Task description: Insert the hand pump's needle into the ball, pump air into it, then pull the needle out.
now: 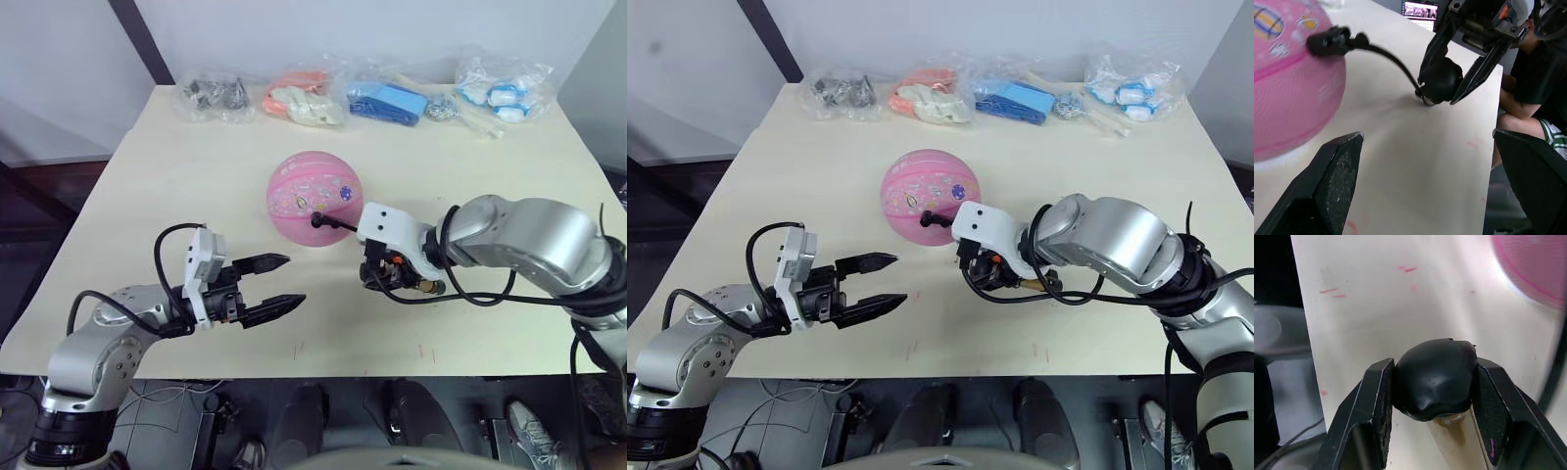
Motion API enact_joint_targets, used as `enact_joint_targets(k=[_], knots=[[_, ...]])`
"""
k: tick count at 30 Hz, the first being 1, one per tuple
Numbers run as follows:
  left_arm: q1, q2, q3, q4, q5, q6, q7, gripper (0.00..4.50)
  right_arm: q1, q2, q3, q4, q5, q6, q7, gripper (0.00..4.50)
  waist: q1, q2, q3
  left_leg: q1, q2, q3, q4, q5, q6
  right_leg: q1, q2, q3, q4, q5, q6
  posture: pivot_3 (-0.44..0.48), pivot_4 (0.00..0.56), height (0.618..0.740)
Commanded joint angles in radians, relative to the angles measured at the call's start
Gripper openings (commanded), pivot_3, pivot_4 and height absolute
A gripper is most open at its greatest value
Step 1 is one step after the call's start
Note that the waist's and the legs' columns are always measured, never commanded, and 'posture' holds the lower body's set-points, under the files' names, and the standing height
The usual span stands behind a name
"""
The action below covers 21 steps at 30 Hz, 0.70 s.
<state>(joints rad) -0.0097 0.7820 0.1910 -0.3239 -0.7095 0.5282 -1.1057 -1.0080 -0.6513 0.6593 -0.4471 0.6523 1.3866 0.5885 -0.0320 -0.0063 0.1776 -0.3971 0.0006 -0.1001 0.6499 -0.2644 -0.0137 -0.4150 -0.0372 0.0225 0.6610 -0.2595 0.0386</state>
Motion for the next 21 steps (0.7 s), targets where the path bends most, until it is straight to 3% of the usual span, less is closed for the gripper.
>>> enact_joint_targets(k=[1, 7, 18, 21], knots=[[-0.004, 0.019, 0.024, 0.047, 0.028, -0.061, -0.045, 4.50, -0.005, 0.003, 0.107, 0.055, -0.090, -0.030, 0.025, 1.76, 0.000, 0.000, 0.000, 0.000, 0.000, 0.000, 0.001, 0.000, 0.000, 0.000, 0.000, 0.000, 0.000, 0.001, 0.001, 0.000, 0.150, 0.740], [0.030, 0.007, 0.022, 0.121, 0.068, -0.154, -0.099, 4.50, 0.007, 0.031, 0.193, 0.142, -0.189, -0.090, 0.058, 1.76, 0.000, 0.000, 0.000, 0.000, -0.003, 0.000, 0.002, 0.001, -0.002, 0.000, 0.000, 0.000, 0.001, 0.002, 0.001, 0.000, 0.150, 0.740], [0.049, 0.004, 0.023, 0.175, 0.088, -0.226, -0.146, 4.50, 0.026, 0.076, 0.183, 0.219, -0.278, -0.142, 0.133, 1.76, -0.001, 0.000, 0.000, 0.000, -0.005, -0.002, 0.001, 0.001, -0.002, 0.000, -0.002, -0.001, 0.001, 0.002, 0.001, 0.000, 0.150, 0.740], [0.047, 0.002, 0.023, 0.187, 0.091, -0.237, -0.155, 4.50, 0.028, 0.079, 0.157, 0.203, -0.284, -0.141, 0.146, 3.12, -0.004, 0.000, 0.000, 0.000, -0.005, -0.002, 0.001, 0.001, -0.002, 0.000, -0.002, -0.001, 0.002, 0.003, 0.001, 0.000, 0.150, 0.740]])
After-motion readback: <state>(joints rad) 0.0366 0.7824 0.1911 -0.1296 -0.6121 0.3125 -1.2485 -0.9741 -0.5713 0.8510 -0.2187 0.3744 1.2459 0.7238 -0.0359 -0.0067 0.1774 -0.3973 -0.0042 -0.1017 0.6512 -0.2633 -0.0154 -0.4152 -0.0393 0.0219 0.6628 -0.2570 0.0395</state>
